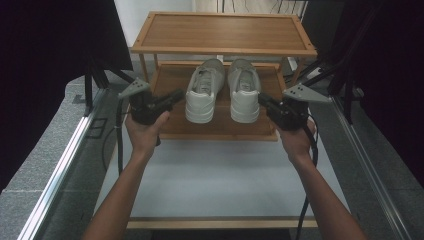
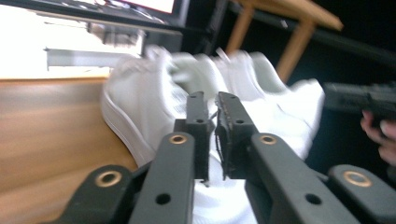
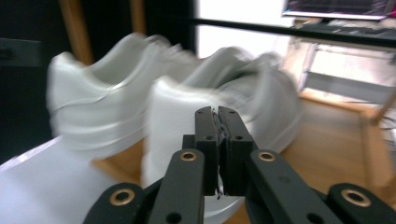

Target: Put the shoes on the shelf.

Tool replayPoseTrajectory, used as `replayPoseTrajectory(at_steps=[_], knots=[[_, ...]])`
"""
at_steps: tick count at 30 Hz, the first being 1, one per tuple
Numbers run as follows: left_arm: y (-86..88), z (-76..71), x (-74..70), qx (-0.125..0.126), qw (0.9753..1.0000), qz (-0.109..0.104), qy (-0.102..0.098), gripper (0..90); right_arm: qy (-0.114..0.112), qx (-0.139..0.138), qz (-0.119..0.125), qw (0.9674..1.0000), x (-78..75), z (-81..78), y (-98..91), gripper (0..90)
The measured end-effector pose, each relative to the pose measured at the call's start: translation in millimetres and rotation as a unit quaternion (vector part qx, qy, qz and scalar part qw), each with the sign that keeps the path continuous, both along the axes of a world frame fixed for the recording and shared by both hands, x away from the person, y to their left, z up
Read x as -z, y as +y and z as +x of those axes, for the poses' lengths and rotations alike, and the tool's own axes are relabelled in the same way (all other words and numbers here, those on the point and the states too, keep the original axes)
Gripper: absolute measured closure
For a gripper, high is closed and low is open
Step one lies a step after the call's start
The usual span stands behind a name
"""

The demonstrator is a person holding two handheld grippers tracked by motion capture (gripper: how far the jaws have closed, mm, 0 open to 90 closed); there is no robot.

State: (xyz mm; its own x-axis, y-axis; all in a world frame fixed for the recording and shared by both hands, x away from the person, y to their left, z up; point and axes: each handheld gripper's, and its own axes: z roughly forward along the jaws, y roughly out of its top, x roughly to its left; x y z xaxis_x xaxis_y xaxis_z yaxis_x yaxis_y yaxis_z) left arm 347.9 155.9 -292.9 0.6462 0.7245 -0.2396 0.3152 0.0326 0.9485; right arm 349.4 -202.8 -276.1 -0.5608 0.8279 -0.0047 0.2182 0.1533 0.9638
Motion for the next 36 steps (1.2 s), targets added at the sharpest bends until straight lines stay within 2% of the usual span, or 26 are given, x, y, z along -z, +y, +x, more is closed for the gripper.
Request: replayPoseTrajectory(at_steps=[3, 6, 10, 14, 19, 23, 29, 36], knots=[[-11.9, -10.0, 8.9, 0.011, 0.9992, 0.037, 0.002, 89.3, 0.011, -0.026, -0.021, 0.9994, 7.2, -8.4, 10.7, 88.9], [-24.2, -9.4, 18.3, 0.014, 0.9974, 0.07, 0.007, 90.0, 0.011, -0.032, -0.043, 0.9985, 15.1, -9.6, 20.8, 88.9], [-27.2, -4.2, 23.4, 0.022, 0.9982, 0.053, 0.017, 90.0, 0.012, -0.033, -0.04, 0.9986, 20.5, -6.0, 22.8, 89.5], [-28.1, -2.9, 23.1, 0.026, 0.998, 0.055, 0.016, 90.0, 0.001, -0.03, -0.058, 0.9979, 20.1, -7.2, 24.7, 89.4], [-30.3, -2.4, 23.0, 0.025, 0.998, 0.056, 0.014, 90.0, -0.001, -0.027, -0.06, 0.9978, 19.8, -7.3, 25.3, 89.4], [-34.3, 0.1, 21.4, 0.028, 0.9975, 0.063, 0.015, 90.0, -0.015, -0.01, -0.081, 0.9965, 20.6, -7.5, 27.9, 89.4], [-44.0, 6.4, 19.9, 0.035, 0.9967, 0.072, 0.014, 90.0, -0.013, -0.007, -0.073, 0.9972, 21.1, -3.0, 27.8, 89.4], [-49.5, 12.1, 20.5, 0.037, 0.9968, 0.069, 0.016, 90.0, -0.012, -0.007, -0.071, 0.9974, 21.0, -1.8, 26.7, 89.4]])
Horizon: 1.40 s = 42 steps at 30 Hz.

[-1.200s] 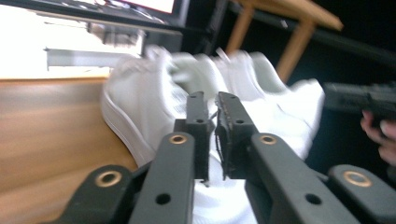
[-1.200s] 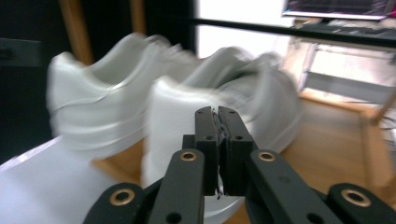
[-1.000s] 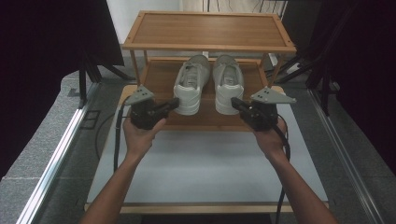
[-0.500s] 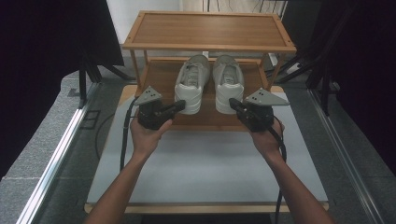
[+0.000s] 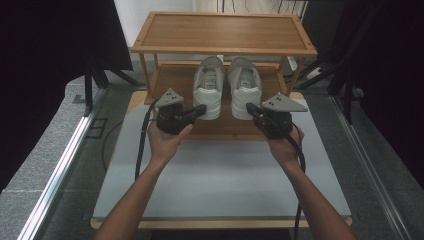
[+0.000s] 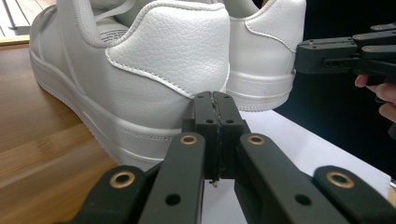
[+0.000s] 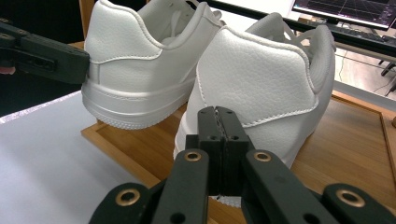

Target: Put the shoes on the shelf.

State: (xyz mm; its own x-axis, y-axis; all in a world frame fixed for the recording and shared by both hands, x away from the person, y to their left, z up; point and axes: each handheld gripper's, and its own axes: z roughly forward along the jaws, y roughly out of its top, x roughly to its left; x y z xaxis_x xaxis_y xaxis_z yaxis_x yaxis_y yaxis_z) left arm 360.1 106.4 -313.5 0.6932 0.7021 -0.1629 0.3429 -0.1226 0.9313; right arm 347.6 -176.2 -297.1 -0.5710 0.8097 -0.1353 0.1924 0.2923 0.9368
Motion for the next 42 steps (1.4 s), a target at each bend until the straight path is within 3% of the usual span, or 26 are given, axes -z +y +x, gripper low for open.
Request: replayPoseTrajectory(at_steps=[22, 35, 42], knots=[[-2.3, 11.0, 1.7, -0.001, 0.9999, -0.014, 0.01, 90.0, -0.001, -0.002, 0.008, 1.0, 1.7, 0.7, 0.7, 89.5], [-11.8, 14.9, 2.7, 0.001, 0.9995, -0.027, 0.013, 90.0, 0.005, -0.002, 0.016, 0.9999, 1.7, 15.7, 6.8, 89.5], [-13.3, 11.6, 4.0, -0.002, 0.9996, -0.027, 0.01, 90.0, -0.001, -0.01, 0.047, 0.9988, 6.9, 13.2, -3.9, 86.0]])
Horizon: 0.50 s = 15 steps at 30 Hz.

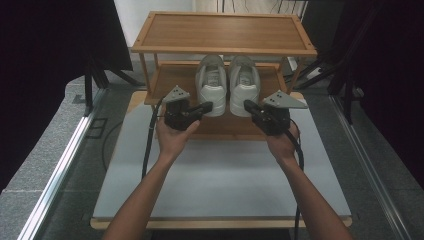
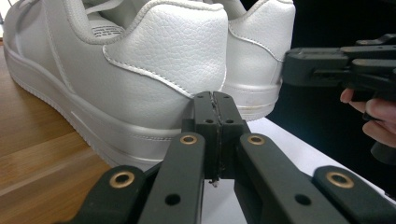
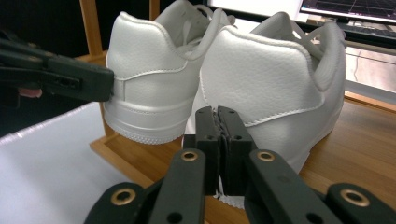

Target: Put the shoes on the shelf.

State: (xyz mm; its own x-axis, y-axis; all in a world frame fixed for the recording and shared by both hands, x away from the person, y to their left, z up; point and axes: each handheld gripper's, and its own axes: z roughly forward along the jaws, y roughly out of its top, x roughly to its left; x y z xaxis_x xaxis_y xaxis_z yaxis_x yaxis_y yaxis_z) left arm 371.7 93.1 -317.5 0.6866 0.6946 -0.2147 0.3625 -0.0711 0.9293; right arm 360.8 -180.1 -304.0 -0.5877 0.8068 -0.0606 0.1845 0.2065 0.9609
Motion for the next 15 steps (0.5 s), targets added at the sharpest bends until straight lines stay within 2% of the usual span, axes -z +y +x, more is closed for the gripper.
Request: replayPoseTrajectory(at_steps=[3, 6, 9, 11, 13, 15], knots=[[10.5, -6.1, -3.0, -0.002, 0.9997, -0.013, -0.021, 87.5, -0.014, 0.014, 0.02, 0.9996, -1.3, -1.9, -12.5, 85.5], [28.3, -9.0, -7.2, -0.028, 0.9989, -0.013, -0.036, 87.7, -0.015, 0.037, 0.021, 0.999, -3.3, 0.3, -25.7, 85.4], [41.1, 0.8, -5.2, -0.058, 0.998, -0.019, -0.016, 88.1, 0.015, 0.057, 0.018, 0.9981, -0.2, 12.3, -34.0, 85.2], [41.4, 11.0, 0.3, -0.07, 0.9975, -0.009, 0.003, 88.4, 0.035, 0.064, 0.013, 0.9972, 5.1, 22.8, -35.3, 85.0], [35.8, 20.0, 7.6, -0.069, 0.9973, 0.002, 0.023, 88.5, 0.049, 0.07, 0.011, 0.9963, 11.8, 32.7, -34.4, 85.1], [28.6, 25.8, 13.6, -0.062, 0.9975, 0.011, 0.033, 88.6, 0.063, 0.069, 0.021, 0.9954, 18.1, 40.9, -32.5, 86.9]])
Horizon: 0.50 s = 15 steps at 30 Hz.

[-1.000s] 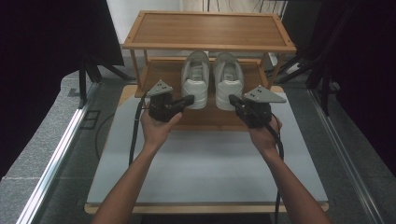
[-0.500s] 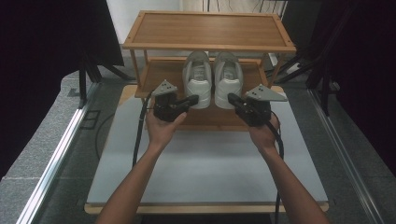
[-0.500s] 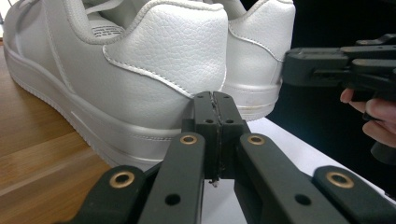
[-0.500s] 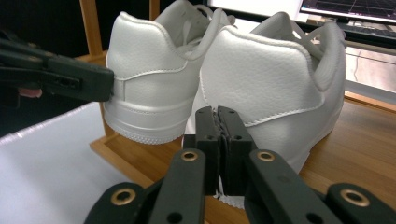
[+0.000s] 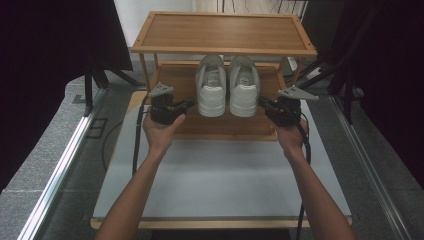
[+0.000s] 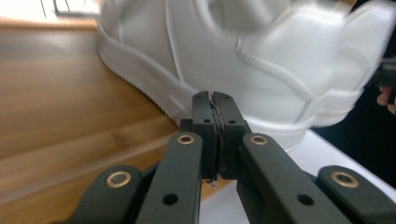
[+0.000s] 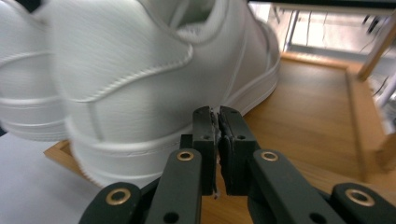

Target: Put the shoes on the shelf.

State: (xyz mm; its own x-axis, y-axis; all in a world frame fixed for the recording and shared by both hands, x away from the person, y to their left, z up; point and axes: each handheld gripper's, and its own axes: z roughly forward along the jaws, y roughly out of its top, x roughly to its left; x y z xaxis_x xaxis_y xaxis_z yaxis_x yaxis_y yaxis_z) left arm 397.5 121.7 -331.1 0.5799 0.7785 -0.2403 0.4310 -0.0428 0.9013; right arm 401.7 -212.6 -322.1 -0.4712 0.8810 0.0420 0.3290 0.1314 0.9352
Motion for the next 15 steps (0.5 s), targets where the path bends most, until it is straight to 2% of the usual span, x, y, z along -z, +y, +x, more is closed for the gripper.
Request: replayPoseTrajectory(at_steps=[2, 4, 5, 8, 10, 12, 15], knots=[[-2.7, 0.8, 0.9, -0.004, 1.0, -0.006, -0.002, 89.7, -0.001, 0.003, 0.012, 0.9999, 2.8, 3.3, 1.2, 89.3], [-4.1, 3.2, 1.1, -0.003, 0.9999, -0.013, 0.003, 89.8, 0.001, -0.006, 0.019, 0.9998, 3.0, 5.0, 2.3, 89.4], [-4.8, 4.5, 0.9, -0.004, 0.9999, -0.015, 0.004, 89.9, -0.001, -0.012, 0.017, 0.9998, 3.1, 5.4, 4.3, 89.6], [-6.7, 3.9, -0.4, -0.01, 0.9999, -0.011, 0.005, 90.0, -0.009, 0.0, -0.006, 0.9999, 1.3, 3.6, 10.0, 89.7], [-5.8, 3.1, 0.2, -0.008, 0.9999, -0.008, 0.006, 89.9, -0.006, -0.004, -0.003, 1.0, 1.7, 3.9, 8.6, 89.5], [-3.6, 3.0, 0.7, -0.006, 0.9999, -0.013, 0.008, 88.9, -0.003, -0.009, -0.002, 1.0, 2.9, 3.7, 6.0, 87.9], [-0.3, -4.6, -3.2, -0.003, 0.9996, -0.026, -0.009, 84.9, -0.008, -0.013, 0.001, 0.9999, 3.8, -1.6, 3.8, 86.2]])
